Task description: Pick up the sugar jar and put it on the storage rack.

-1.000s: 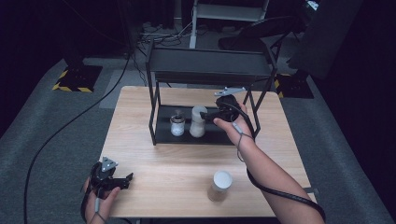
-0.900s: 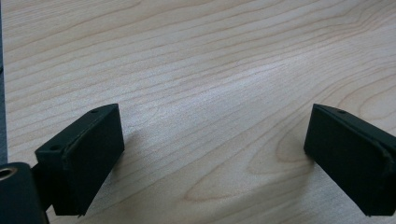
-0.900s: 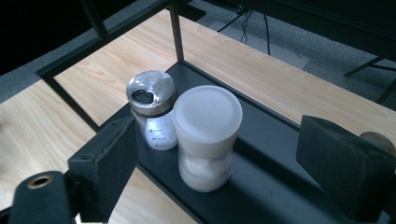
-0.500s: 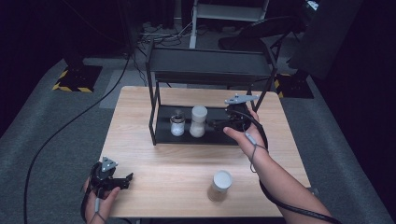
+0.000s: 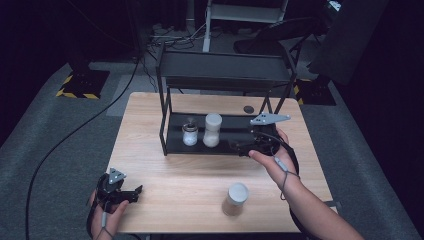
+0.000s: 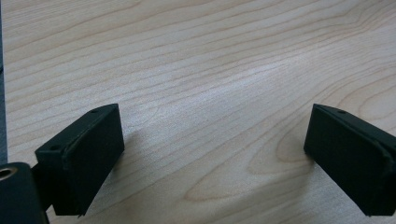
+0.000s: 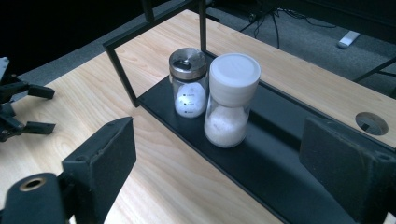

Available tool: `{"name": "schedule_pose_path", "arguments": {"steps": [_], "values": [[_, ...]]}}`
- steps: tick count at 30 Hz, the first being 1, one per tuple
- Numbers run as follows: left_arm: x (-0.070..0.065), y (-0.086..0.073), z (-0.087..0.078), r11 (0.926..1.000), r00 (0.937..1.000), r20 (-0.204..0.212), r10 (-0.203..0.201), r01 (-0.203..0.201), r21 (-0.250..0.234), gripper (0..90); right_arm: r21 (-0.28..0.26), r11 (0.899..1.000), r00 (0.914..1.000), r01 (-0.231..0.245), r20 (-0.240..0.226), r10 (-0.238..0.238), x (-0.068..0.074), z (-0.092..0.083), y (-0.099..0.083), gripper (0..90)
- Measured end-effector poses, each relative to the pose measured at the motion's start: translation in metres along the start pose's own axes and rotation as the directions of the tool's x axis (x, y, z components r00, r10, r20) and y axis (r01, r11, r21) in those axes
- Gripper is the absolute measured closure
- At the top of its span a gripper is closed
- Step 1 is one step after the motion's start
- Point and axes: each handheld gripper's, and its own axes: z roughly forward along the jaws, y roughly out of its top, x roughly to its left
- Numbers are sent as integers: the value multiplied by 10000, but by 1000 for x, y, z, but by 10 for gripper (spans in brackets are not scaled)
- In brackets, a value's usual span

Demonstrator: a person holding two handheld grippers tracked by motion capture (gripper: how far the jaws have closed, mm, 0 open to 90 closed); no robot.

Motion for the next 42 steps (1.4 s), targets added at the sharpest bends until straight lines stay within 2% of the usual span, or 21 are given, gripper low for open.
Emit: {"name": "schedule_pose_path", "arguments": {"steps": [15, 24, 29, 42], "values": [[0, 0, 0, 10000, 10000, 2, 2, -2, -4, 43, -162, 9997, 9993, 179, -325, -184, 15, -28, -25, 99], [0, 0, 0, 10000, 10000, 1, 2, -2, -3, 43, -171, 9991, 9980, 399, -481, -407, 29, -35, -39, 71], [0, 0, 0, 10000, 10000, 2, 3, -3, -3, 43, -68, 9993, 9972, 356, -649, -360, 33, -35, -47, 62], [0, 0, 0, 10000, 10000, 2, 1, -1, -4, 43, 46, 9988, 9968, 487, -640, -483, 46, -36, -69, 49]]}}
